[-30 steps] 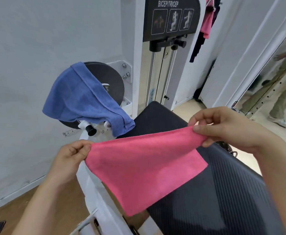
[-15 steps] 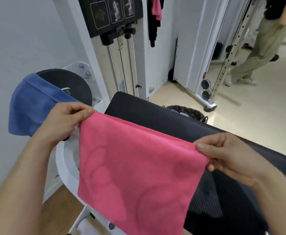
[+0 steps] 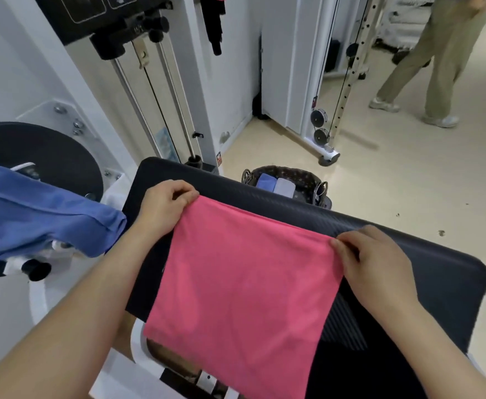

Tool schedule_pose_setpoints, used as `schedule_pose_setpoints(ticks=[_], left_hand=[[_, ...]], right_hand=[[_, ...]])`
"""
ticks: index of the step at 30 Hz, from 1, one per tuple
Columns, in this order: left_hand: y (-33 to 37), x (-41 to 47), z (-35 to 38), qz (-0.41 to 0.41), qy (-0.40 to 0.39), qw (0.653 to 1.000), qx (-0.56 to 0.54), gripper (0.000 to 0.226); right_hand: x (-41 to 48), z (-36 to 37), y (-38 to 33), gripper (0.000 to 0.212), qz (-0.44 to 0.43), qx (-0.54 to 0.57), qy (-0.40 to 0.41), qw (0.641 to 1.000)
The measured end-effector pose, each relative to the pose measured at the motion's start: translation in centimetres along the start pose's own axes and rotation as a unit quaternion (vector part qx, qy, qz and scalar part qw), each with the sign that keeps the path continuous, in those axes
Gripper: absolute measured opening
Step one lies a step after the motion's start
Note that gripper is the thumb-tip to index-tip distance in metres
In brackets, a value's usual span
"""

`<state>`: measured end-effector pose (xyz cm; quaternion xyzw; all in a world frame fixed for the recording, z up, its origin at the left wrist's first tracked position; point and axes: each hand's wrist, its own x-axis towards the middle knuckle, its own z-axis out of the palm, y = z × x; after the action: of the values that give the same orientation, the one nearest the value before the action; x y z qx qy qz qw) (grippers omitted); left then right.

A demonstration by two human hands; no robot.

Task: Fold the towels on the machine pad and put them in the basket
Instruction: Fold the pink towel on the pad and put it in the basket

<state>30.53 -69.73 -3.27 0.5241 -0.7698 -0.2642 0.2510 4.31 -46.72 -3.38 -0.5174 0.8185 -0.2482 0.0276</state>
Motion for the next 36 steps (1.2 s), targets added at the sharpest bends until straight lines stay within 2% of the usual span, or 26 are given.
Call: schedule_pose_setpoints(ticks=[4,9,12,17,21,23,26,29,31,34,36], left_hand=[[0.4,1.5,0.6,-0.035,0.048,0.996,-0.067,0.001],[0.7,2.7,1.4,-0.04,0.085,0.989,-0.112,0.005],[0.8,3.2,1.7,-0.023,0.094,0.991,-0.098,0.006],[0.9,3.9,2.2,-0.006,0.107,0.994,-0.001,0.016],[0.8,3.6,2.4,-0.002,0.123,0.992,0.015,0.019],[0.7,3.2,2.4,0.006,0.116,0.993,0.023,0.02],[0.3,1.5,1.8,-0.004,0.12,0.993,-0.008,0.021],[-1.3,-3.3,0.9,-0.037,0.118,0.991,-0.042,0.009],[-2.9,-7.8,0.5,-0.081,0.098,0.991,-0.04,0.008],[-5.8,-14.0,1.1,-0.164,0.088,0.981,-0.052,0.015],[-7.6,-17.0,1.8,-0.203,0.084,0.974,-0.051,0.022]], right_hand=[[1.5,0.3,0.1,0.011,0.0,0.006,0.029,1.0],[3.2,0.7,0.4,0.017,0.006,0.003,0.056,0.998],[4.0,0.9,0.3,0.017,0.015,0.012,0.068,0.998],[4.6,1.4,0.0,0.018,0.028,0.01,0.074,0.997],[4.5,1.5,-0.2,0.025,0.028,-0.014,0.077,0.997],[4.1,1.5,-0.6,0.026,-0.006,-0.039,0.092,0.995],[2.6,1.3,-1.8,0.036,-0.113,-0.068,0.099,0.986],[-0.7,2.0,-3.6,0.039,-0.236,-0.034,0.017,0.971],[-3.6,3.2,-4.5,0.039,-0.317,-0.045,-0.053,0.946],[-6.9,4.9,-4.8,0.045,-0.378,-0.061,-0.144,0.912],[-8.3,5.5,-4.7,0.041,-0.402,-0.066,-0.181,0.895]])
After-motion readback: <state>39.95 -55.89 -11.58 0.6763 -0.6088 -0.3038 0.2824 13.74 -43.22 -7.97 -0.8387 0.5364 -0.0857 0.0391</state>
